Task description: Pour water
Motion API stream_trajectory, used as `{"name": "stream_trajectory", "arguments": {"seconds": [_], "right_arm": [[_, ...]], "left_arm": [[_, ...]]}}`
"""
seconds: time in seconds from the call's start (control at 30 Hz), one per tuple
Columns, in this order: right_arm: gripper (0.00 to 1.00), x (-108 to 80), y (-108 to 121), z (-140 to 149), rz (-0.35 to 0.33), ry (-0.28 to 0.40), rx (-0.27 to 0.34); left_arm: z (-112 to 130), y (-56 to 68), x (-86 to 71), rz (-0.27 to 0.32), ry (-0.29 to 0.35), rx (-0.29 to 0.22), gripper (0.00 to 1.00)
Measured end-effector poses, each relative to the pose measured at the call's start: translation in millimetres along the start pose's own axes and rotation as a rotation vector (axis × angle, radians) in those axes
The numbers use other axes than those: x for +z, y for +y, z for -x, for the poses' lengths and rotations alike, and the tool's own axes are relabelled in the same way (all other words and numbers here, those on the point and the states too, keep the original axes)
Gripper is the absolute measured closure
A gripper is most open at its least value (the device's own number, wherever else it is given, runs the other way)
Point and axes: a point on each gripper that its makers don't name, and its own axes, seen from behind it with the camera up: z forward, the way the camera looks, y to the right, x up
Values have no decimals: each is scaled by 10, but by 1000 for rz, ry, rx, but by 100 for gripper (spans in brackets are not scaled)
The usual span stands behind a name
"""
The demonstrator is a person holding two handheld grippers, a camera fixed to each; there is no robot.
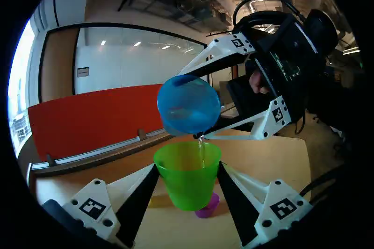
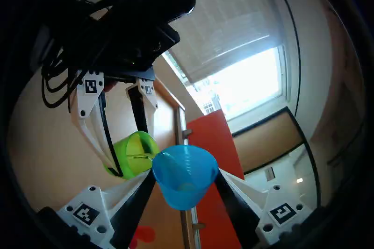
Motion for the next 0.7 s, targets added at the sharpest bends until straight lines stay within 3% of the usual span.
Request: {"name": "stream_trajectory", "arguments": {"seconds": [0.7], "right_arm": [[9,9,72,30,16,-21,-61]], "left_arm": [[-22,49,18,9,2,1,15]]}}
